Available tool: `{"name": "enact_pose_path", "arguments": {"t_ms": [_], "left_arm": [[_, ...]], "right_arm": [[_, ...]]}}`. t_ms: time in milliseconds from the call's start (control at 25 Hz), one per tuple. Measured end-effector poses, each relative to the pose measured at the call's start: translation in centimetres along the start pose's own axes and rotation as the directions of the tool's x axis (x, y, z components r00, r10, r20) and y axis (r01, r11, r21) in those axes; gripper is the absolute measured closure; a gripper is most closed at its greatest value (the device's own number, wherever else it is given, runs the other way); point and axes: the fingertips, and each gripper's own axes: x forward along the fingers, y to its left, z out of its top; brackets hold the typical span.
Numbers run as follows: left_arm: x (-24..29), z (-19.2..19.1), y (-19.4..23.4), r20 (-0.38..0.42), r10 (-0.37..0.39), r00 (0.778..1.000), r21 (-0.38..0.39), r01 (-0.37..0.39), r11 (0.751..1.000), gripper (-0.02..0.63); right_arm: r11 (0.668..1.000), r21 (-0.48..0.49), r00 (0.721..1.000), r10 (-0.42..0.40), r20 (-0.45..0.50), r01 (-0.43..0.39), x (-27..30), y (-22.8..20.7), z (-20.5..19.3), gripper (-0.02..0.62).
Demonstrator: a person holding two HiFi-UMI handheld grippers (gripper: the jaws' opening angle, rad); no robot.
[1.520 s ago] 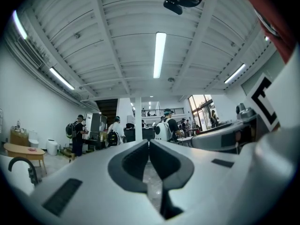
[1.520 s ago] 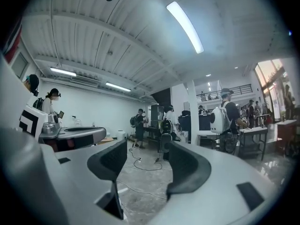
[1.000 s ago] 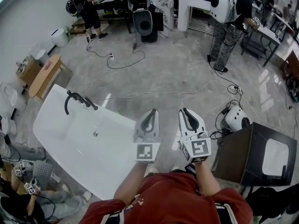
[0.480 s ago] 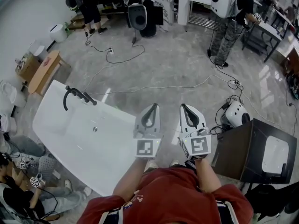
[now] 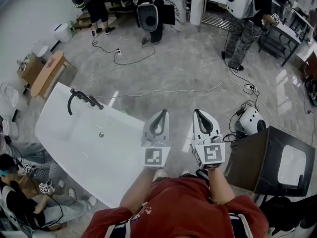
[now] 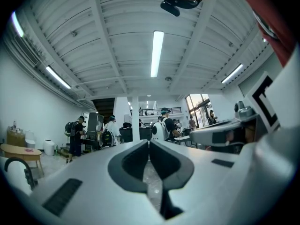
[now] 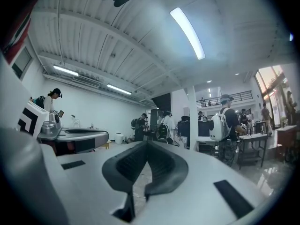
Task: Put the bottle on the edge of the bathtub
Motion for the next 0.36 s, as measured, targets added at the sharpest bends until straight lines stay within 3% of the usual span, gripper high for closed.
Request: {"name": "enact_pose_path", "arguments": {"t_ms": [360], "left_arm": [[0.01, -0.46, 0.91, -0.018, 0.021, 1.0, -0.029, -0.022, 0.999, 0.588]], "right_arm": [[1.0, -0.006, 1.0, 0.003, -0.009, -0.003, 0.5, 0.43, 0.1, 0.583]]}}
